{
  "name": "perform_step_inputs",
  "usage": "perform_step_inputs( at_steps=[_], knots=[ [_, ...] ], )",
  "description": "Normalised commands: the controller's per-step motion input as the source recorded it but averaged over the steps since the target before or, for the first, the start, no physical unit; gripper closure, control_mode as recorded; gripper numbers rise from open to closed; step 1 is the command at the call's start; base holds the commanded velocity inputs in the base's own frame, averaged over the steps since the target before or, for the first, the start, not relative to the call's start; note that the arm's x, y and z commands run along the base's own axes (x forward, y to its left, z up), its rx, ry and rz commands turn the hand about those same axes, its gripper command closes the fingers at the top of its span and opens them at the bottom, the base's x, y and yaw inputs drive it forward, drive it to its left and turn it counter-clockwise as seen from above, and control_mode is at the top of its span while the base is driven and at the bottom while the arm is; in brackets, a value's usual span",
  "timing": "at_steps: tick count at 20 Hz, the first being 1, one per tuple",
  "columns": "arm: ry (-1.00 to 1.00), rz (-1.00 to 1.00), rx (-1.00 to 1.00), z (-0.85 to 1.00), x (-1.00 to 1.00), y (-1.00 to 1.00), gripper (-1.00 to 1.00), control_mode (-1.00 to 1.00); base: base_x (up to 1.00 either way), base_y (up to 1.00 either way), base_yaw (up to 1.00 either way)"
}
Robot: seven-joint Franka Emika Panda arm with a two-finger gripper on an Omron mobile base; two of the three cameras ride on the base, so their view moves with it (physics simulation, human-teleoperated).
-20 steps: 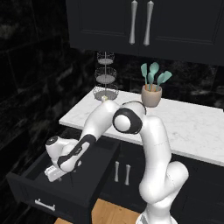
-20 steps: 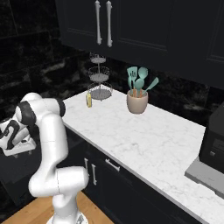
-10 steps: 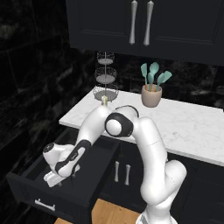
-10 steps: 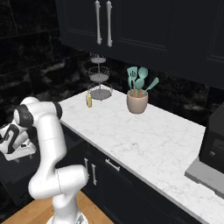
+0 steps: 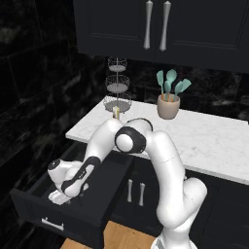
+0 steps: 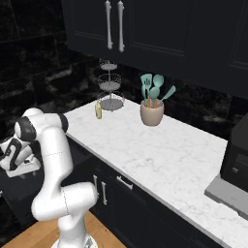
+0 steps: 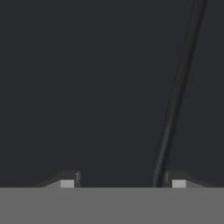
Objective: Pick the ladle from the drawer and place it on the counter.
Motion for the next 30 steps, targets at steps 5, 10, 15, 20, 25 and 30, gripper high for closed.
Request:
perform_step_inputs(
  at_steps=[5,10,15,20,25,30],
  knots=[
    [-0.12,-0.03,0.00,-0.44,0.00,-0.40,1.00,-1.00,0.00,0.00,0.00],
    [-0.05,0.00,0.00,-0.14,0.00,-0.14,1.00,-1.00,0.00,0.00,0.00],
    [-0.04,0.00,0.01,0.20,0.00,-0.12,1.00,-1.00,0.00,0.00,0.00],
    [-0.22,-0.03,0.02,0.93,0.00,-0.20,1.00,-1.00,0.00,0.00,0.00],
    [-0.22,-0.05,0.02,1.00,-0.04,-0.07,1.00,-1.00,0.00,0.00,0.00],
    [-0.22,-0.07,0.03,1.00,-0.04,-0.29,1.00,-1.00,0.00,0.00,0.00]
  ],
)
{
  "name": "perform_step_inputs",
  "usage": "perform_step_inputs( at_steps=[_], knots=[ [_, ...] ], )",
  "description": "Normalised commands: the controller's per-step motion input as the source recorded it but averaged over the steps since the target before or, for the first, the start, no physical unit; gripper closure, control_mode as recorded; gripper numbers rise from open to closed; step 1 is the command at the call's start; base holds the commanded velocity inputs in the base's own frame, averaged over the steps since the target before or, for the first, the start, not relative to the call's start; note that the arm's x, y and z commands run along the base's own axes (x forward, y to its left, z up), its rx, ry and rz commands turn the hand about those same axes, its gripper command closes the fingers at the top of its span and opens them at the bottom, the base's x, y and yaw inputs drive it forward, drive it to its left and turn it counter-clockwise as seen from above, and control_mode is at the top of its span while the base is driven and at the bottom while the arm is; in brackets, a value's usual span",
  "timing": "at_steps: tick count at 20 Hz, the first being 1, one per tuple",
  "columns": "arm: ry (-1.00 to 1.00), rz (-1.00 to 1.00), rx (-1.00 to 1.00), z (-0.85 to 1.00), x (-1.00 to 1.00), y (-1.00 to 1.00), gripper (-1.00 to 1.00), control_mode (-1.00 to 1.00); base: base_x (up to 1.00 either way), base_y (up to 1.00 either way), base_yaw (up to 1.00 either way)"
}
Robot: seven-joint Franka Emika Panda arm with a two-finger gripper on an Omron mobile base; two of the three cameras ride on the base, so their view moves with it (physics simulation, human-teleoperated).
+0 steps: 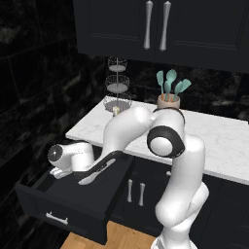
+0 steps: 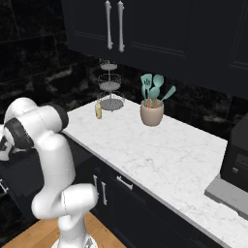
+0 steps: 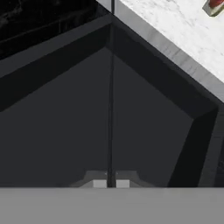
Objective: Pick the ladle from the drawer and place it on the counter.
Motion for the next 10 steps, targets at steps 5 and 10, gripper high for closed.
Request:
perform_step_inputs(
  at_steps=[5,10],
  knots=[
    [-0.23,-0.14,0.05,1.00,0.00,-0.65,1.00,-1.00,0.00,0.00,0.00],
    [-0.15,-0.18,0.07,1.00,0.00,-0.78,1.00,-1.00,0.00,0.00,0.00]
  ],
)
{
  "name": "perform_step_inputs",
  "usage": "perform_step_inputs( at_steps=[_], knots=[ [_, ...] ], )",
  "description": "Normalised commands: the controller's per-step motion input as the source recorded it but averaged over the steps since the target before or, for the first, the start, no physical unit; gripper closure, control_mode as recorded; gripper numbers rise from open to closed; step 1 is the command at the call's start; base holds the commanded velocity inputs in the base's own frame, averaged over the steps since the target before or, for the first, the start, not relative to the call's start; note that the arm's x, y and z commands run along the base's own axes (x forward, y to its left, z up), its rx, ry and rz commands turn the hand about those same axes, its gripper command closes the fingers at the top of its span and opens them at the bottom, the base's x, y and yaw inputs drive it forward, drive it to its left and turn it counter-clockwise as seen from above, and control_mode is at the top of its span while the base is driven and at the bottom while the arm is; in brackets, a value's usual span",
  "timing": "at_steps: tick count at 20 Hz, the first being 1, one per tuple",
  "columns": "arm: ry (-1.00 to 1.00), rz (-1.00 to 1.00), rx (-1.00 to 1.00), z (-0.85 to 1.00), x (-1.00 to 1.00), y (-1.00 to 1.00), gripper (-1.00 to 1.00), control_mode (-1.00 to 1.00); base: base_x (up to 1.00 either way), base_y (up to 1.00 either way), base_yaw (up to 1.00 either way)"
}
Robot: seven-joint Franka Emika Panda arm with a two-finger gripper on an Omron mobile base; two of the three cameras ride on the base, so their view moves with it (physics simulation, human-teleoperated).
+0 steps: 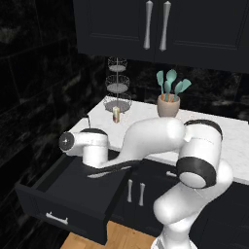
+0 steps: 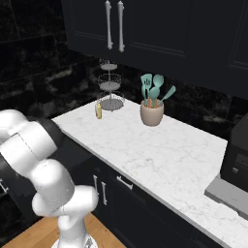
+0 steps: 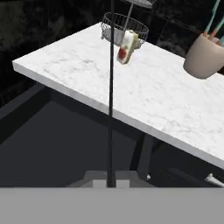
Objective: Pick the ladle from the drawer and place it on the counter.
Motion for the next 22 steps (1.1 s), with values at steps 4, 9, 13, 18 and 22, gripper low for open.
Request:
perform_step_inputs(
  at_steps=[4,9,13,18,22],
  knots=[
    [-0.01,-0.21,0.12,0.96,0.11,-0.94,1.00,-1.00,0.00,0.00,0.00],
    [0.22,-0.17,0.23,0.52,0.52,-1.00,1.00,-1.00,0.00,0.00,0.00],
    [0.25,0.06,0.23,-0.05,0.11,-0.98,1.00,-1.00,0.00,0.00,0.00],
    [0.20,0.01,0.38,0.00,0.02,-0.92,1.00,-1.00,0.00,0.00,0.00],
    [0.01,-0.05,0.12,-0.32,0.00,-0.21,1.00,-1.00,0.00,0.00,0.00]
  ],
)
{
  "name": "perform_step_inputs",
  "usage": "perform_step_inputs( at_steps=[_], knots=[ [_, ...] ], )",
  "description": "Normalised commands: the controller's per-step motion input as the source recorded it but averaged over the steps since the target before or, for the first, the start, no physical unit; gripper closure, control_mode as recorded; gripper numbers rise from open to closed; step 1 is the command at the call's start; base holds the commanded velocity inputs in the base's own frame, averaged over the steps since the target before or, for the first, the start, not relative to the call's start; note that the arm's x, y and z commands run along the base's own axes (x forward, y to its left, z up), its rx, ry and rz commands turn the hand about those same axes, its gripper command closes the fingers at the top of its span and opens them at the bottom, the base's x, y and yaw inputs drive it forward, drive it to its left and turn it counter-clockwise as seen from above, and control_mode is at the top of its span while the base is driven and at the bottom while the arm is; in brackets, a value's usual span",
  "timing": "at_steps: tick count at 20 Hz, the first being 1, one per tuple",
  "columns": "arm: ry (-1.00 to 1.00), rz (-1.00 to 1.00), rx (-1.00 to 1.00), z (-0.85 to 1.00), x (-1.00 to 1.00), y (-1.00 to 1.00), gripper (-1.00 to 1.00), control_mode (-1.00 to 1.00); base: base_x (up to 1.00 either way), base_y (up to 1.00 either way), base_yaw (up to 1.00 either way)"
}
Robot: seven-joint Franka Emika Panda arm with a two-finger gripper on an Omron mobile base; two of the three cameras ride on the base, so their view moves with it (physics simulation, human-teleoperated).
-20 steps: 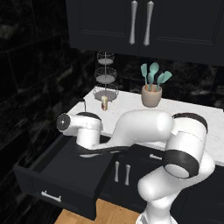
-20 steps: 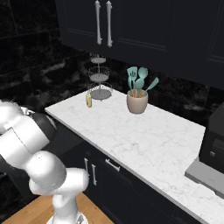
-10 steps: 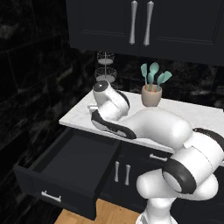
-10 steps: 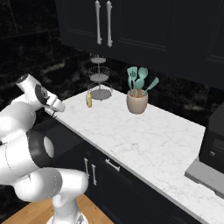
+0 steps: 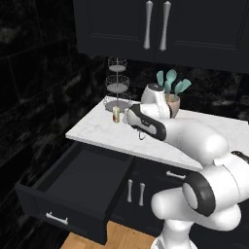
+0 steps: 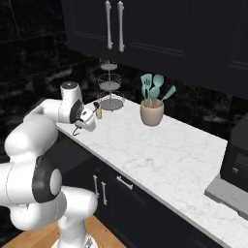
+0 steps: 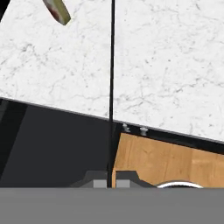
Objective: Pick the ladle from the drawer and place it on the counter.
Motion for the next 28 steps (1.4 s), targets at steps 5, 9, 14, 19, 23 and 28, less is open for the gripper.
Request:
perform_step_inputs(
  at_steps=[5,9,14,19,23,28],
  knots=[
    [0.04,-0.01,0.01,-0.35,0.58,-0.01,1.00,-1.00,0.00,0.00,0.00],
    [0.00,0.00,-0.01,-0.34,0.47,-0.16,1.00,-1.00,0.00,0.00,0.00],
    [0.00,0.00,0.00,-0.52,0.43,-0.22,1.00,-1.00,0.00,0.00,0.00],
    [0.02,0.00,-0.05,-0.84,0.43,-0.04,1.00,-1.00,0.00,0.00,0.00],
    [0.00,0.00,-0.01,-0.12,0.17,0.00,-1.00,-1.00,0.00,0.00,0.00],
    [-0.05,0.00,0.00,0.27,0.00,-0.09,-1.00,-1.00,0.00,0.00,0.00]
  ],
)
